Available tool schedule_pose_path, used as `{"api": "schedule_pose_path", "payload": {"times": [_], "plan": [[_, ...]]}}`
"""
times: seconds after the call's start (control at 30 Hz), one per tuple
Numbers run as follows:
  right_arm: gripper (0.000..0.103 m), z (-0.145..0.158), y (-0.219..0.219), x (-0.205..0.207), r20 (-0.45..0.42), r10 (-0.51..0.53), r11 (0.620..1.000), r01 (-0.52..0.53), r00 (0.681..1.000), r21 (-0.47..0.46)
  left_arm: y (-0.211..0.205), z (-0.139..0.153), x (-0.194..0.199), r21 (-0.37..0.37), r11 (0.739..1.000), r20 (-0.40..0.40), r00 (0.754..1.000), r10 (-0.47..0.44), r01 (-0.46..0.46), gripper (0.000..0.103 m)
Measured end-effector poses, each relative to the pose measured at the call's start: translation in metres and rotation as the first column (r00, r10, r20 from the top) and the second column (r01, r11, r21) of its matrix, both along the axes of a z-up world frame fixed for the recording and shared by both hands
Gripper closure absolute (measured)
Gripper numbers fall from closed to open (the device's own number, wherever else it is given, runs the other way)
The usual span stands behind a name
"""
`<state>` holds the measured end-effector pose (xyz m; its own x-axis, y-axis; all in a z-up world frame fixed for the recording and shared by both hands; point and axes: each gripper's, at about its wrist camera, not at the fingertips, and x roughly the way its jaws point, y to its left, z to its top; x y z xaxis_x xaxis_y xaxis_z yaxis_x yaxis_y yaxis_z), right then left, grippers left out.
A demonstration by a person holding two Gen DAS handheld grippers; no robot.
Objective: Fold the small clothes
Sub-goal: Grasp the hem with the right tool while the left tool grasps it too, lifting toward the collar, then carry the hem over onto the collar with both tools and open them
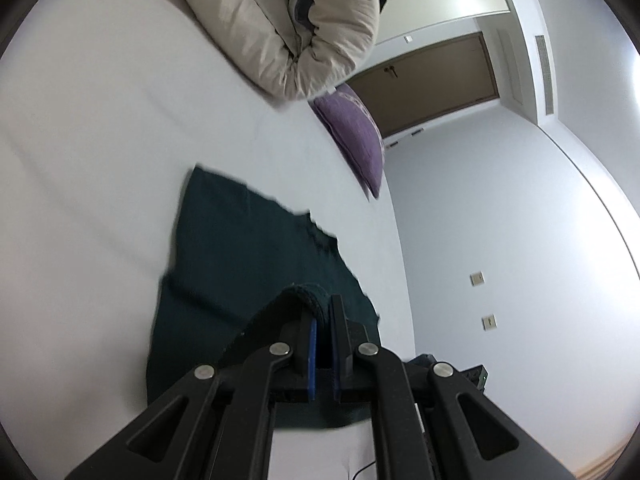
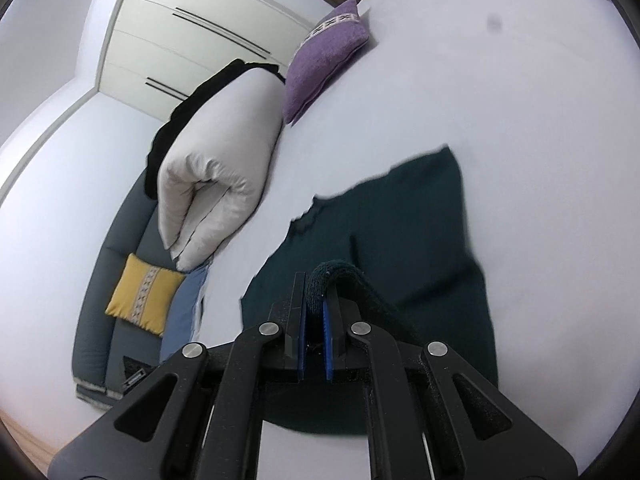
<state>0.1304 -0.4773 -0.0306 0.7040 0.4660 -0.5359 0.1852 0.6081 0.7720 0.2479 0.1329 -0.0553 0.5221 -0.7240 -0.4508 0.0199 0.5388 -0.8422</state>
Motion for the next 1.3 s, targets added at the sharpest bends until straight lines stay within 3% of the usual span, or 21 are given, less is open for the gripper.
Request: {"api": "schedule_pose_path", "payload": {"times": [0.37, 0.6, 0.7, 0.73, 0.77, 0.8, 0.83, 0.87, 0.9, 1.0, 1.1, 1.2, 1.3], "plan": [[0.098, -0.061, -0.027, 0.125, -0.092, -0.085, 0.996, 0.081, 0.992, -0.045, -0.022, -0.046, 0.112, 0.096, 0.993, -0.058, 0.995, 0.077, -0.071, 0.097], [0.095, -0.101, -0.037, 0.175, -0.151, -0.127, 0.991, 0.12, 0.98, -0.057, -0.027, -0.067, 0.159, 0.164, 0.981, -0.091, 0.989, 0.115, -0.099, 0.095], [0.093, -0.115, -0.031, 0.191, -0.18, -0.16, 0.984, 0.142, 0.97, -0.11, -0.033, -0.08, 0.175, 0.189, 0.975, -0.118, 0.983, 0.139, -0.115, 0.09], [0.093, -0.117, -0.03, 0.195, -0.177, -0.165, 0.982, 0.144, 0.97, -0.125, -0.033, -0.081, 0.177, 0.189, 0.974, -0.12, 0.981, 0.152, -0.128, 0.084], [0.088, -0.118, -0.028, 0.196, -0.168, -0.168, 0.98, 0.146, 0.971, -0.138, -0.033, -0.083, 0.179, 0.181, 0.974, -0.121, 0.979, 0.161, -0.138, 0.065], [0.077, -0.118, -0.027, 0.196, -0.163, -0.177, 0.976, 0.152, 0.971, -0.155, -0.032, -0.083, 0.18, 0.166, 0.975, -0.121, 0.978, 0.171, -0.15, 0.045], [0.068, -0.117, -0.027, 0.197, -0.153, -0.193, 0.971, 0.166, 0.969, -0.174, -0.032, -0.082, 0.179, 0.159, 0.974, -0.116, 0.976, 0.182, -0.162, 0.038], [0.047, -0.115, -0.029, 0.194, -0.148, -0.224, 0.963, 0.196, 0.963, -0.188, -0.029, -0.079, 0.176, 0.159, 0.97, -0.104, 0.974, 0.2, -0.183, 0.031], [0.037, -0.111, -0.031, 0.19, -0.135, -0.255, 0.955, 0.228, 0.957, -0.193, -0.028, -0.077, 0.173, 0.155, 0.97, -0.098, 0.974, 0.203, -0.187, 0.031], [0.036, -0.101, -0.035, 0.182, -0.112, -0.29, 0.944, 0.265, 0.95, -0.198, -0.028, -0.063, 0.161, 0.165, 0.972, -0.062, 0.981, 0.181, -0.169, 0.032], [0.035, -0.082, -0.018, 0.17, -0.056, -0.248, 0.944, 0.228, 0.967, -0.239, -0.036, -0.043, 0.14, 0.205, 0.966, 0.018, 0.988, 0.155, -0.155, 0.032], [0.035, -0.07, 0.017, 0.158, -0.029, -0.158, 0.95, 0.144, 0.987, -0.277, -0.057, -0.029, 0.113, 0.271, 0.956, 0.091, 0.992, 0.089, -0.11, 0.032], [0.035, -0.07, 0.063, 0.158, -0.035, 0.005, 0.955, -0.015, 0.999, -0.297, -0.084, -0.033, 0.093, 0.355, 0.933, 0.119, 0.993, 0.01, -0.052, 0.032]]}}
